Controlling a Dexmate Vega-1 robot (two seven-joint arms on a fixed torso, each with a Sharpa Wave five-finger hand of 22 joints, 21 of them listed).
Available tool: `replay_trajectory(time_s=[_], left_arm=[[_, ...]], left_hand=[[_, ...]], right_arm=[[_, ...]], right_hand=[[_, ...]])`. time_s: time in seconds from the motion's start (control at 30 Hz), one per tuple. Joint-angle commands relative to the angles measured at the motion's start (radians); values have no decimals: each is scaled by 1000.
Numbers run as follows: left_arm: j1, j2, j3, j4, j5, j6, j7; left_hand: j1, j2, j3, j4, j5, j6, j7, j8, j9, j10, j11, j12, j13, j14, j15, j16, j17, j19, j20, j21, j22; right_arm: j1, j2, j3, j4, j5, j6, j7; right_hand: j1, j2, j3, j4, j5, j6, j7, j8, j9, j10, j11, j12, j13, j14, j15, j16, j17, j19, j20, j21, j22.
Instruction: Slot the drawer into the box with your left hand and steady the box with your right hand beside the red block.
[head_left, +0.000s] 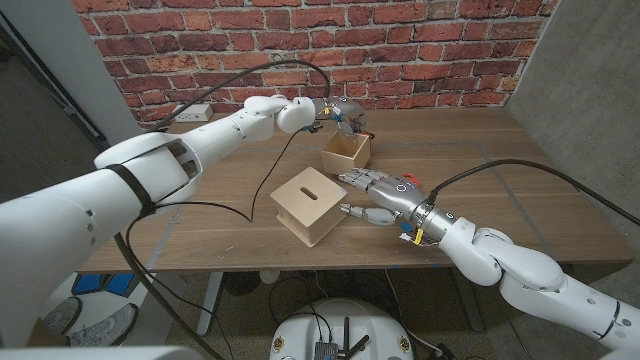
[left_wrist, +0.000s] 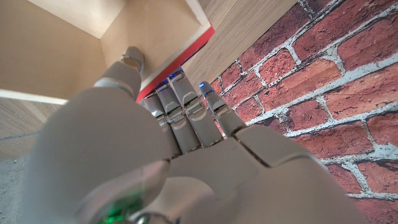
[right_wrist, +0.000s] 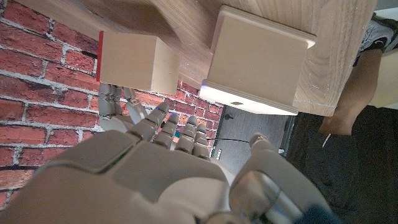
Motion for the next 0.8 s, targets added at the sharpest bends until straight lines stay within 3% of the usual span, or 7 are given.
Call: replay_trajectory(time_s=[0.03, 0.27, 0.5, 0.8], left_arm=[[8, 14, 0, -33, 8, 6, 1], [30, 32, -10, -97, 19, 28, -14], [54, 43, -21, -143, 29, 47, -21], [60, 46, -31, -156, 46, 46, -9]], left_hand=[[40, 51, -1, 2, 7, 7, 0, 2, 3, 39, -29, 6, 1, 9, -34, 8, 3, -3, -151, -2, 3], [41, 51, -1, 1, 7, 7, 1, 2, 3, 36, -29, 4, 1, 7, -34, 7, 2, -4, -151, -2, 3], [41, 52, -1, 1, 7, 6, 1, 1, 3, 36, -29, 4, 1, 9, -34, 7, 3, -4, -151, -2, 3], [41, 52, -2, 1, 7, 6, -1, 1, 3, 35, -30, 4, 1, 8, -34, 7, 3, -6, -151, -2, 3]], right_arm=[[14, 8, -34, -24, -111, -26, 69], [-2, 7, -45, -35, -140, -26, 71], [-18, 12, -55, -47, -171, -39, 79], [-13, 28, -80, -65, -243, -60, 130]], right_hand=[[0, 44, 14, 0, -1, -8, -4, 1, 3, 6, -9, 4, 1, 8, -94, 8, 1, -6, -96, 0, 5], [6, 44, 23, -3, 0, -9, -2, 2, 3, 9, -8, 5, 0, 17, -92, 9, -2, -7, -97, 3, 5], [32, 62, 53, -18, 2, -13, -8, 4, 3, 5, -18, 2, 0, 16, -101, 7, -7, -9, -106, 7, 4], [43, 75, 77, -15, 1, -21, -19, 3, 3, -2, -31, 0, 0, 17, -113, 12, -2, -11, -114, 9, 4]])
